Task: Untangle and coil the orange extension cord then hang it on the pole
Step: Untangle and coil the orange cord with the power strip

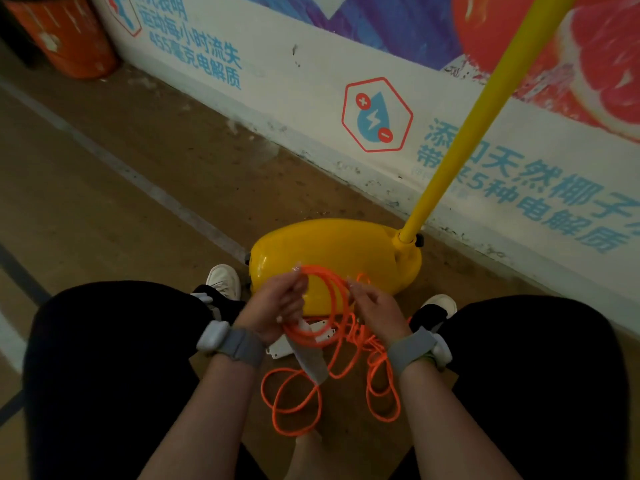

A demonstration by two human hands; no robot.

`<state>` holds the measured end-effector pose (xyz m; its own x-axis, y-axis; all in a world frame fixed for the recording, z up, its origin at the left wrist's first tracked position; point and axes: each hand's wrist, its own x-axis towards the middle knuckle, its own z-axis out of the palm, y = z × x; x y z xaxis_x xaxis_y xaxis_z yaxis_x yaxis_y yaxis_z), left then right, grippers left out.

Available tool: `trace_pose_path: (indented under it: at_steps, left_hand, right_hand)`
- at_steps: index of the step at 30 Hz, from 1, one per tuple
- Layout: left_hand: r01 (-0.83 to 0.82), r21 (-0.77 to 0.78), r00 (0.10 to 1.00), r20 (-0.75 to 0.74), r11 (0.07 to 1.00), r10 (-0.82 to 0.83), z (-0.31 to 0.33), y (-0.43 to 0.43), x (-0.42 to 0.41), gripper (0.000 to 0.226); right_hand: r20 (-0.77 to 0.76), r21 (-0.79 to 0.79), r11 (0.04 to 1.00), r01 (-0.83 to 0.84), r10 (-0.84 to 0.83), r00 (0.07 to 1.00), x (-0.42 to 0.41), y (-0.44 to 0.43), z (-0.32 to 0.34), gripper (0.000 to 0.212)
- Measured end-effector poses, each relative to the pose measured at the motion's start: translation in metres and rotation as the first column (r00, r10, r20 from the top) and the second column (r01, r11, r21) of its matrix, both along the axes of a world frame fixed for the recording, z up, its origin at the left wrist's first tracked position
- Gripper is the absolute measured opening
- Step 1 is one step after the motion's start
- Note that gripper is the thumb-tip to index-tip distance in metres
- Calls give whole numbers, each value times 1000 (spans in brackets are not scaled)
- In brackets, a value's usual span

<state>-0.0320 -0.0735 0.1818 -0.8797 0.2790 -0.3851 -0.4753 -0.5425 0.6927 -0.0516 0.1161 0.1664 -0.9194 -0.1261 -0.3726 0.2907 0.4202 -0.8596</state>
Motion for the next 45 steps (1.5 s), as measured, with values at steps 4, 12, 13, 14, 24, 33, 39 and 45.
trace_pose_path:
  at_steps: [4, 12, 13, 14, 24, 33, 39, 45]
  left_hand:
    - [-369, 134, 929, 39, 920, 367, -6, -19, -13, 39]
    - [-643, 118, 764, 33, 757, 644, -16, -22, -15, 22]
    - [-662, 10, 750, -2, 750, 662, -16, -20, -16, 23]
    - [-653, -158, 755, -59, 741, 653, -17, -17, -16, 25]
    - [-315, -699, 943, -307, 642, 128, -20, 27, 2, 56]
    - [-134, -712, 961, -263, 689, -85, -38, 29, 2, 22]
    - [-93, -739, 954, -257, 667, -151, -41, 27, 3, 14]
    - [53, -771, 948, -161, 635, -274, -39, 32, 3, 44]
  right_hand:
    - [22, 136, 976, -168, 167, 986, 3, -7, -16, 46]
    - [226, 386, 856, -345, 274, 935, 18, -7, -43, 59]
    - [214, 432, 835, -341, 273, 938, 17, -8, -39, 60]
    - [189, 475, 814, -335, 277, 942, 17, -10, -37, 60]
    - [36, 358, 780, -513, 538, 842, 40, -55, -20, 24]
    - [-30, 176, 896, -407, 418, 908, 33, -47, 0, 20]
    - [-157, 341, 860, -381, 452, 878, 34, -41, 2, 17]
    - [-262, 415, 893, -172, 298, 918, 24, -31, 8, 23]
